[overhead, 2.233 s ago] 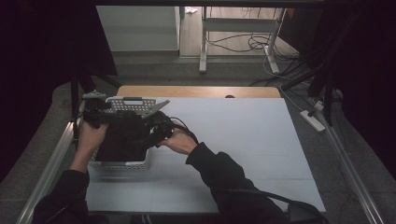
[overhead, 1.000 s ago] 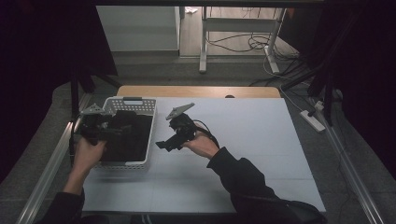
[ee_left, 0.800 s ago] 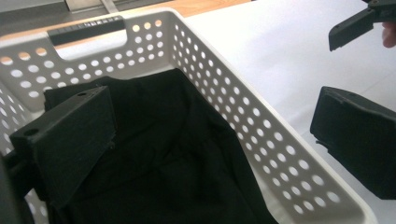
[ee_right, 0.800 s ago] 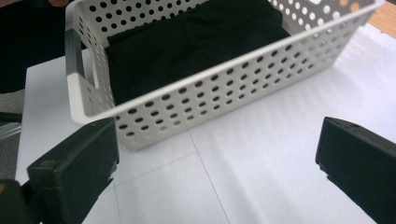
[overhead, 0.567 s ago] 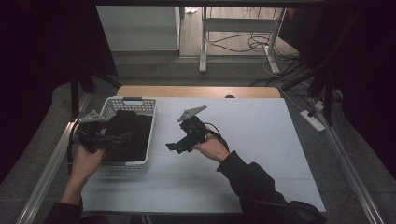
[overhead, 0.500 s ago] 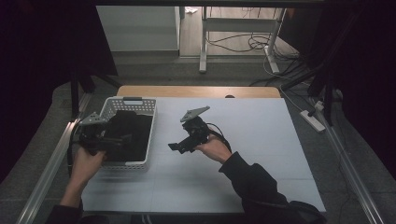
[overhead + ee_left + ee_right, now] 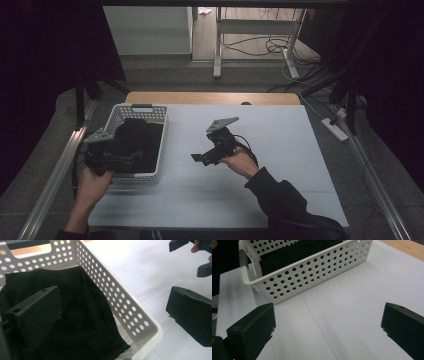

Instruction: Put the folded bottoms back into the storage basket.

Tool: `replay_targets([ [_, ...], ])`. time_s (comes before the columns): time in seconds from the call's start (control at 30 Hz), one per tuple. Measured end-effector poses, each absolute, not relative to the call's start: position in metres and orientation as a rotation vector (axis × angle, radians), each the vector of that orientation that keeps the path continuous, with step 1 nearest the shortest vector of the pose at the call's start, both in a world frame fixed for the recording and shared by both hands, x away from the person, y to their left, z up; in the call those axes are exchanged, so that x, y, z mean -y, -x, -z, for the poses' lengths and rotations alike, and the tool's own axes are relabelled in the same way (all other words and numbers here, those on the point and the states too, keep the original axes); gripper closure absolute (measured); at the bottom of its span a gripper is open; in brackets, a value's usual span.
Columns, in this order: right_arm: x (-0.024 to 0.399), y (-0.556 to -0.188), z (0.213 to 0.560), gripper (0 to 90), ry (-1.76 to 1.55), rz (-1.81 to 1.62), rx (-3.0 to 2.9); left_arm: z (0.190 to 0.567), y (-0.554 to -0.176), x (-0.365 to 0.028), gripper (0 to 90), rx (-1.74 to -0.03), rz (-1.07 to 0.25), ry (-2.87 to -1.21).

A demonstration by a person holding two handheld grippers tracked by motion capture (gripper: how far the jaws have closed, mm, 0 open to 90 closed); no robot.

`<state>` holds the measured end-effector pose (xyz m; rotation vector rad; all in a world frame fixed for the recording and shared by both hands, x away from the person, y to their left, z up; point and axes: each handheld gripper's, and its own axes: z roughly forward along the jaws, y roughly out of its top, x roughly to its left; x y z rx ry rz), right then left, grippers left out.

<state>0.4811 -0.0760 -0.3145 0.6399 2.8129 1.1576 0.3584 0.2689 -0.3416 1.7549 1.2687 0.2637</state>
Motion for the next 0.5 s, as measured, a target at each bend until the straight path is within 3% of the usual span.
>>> replay_targets([
  [0.5, 0.108, -0.476, 0.318, 0.0, -0.671, -1.12, -2.798, 0.342, -0.326, -0.259, 0.0, -1.276, -0.287, -1.761],
])
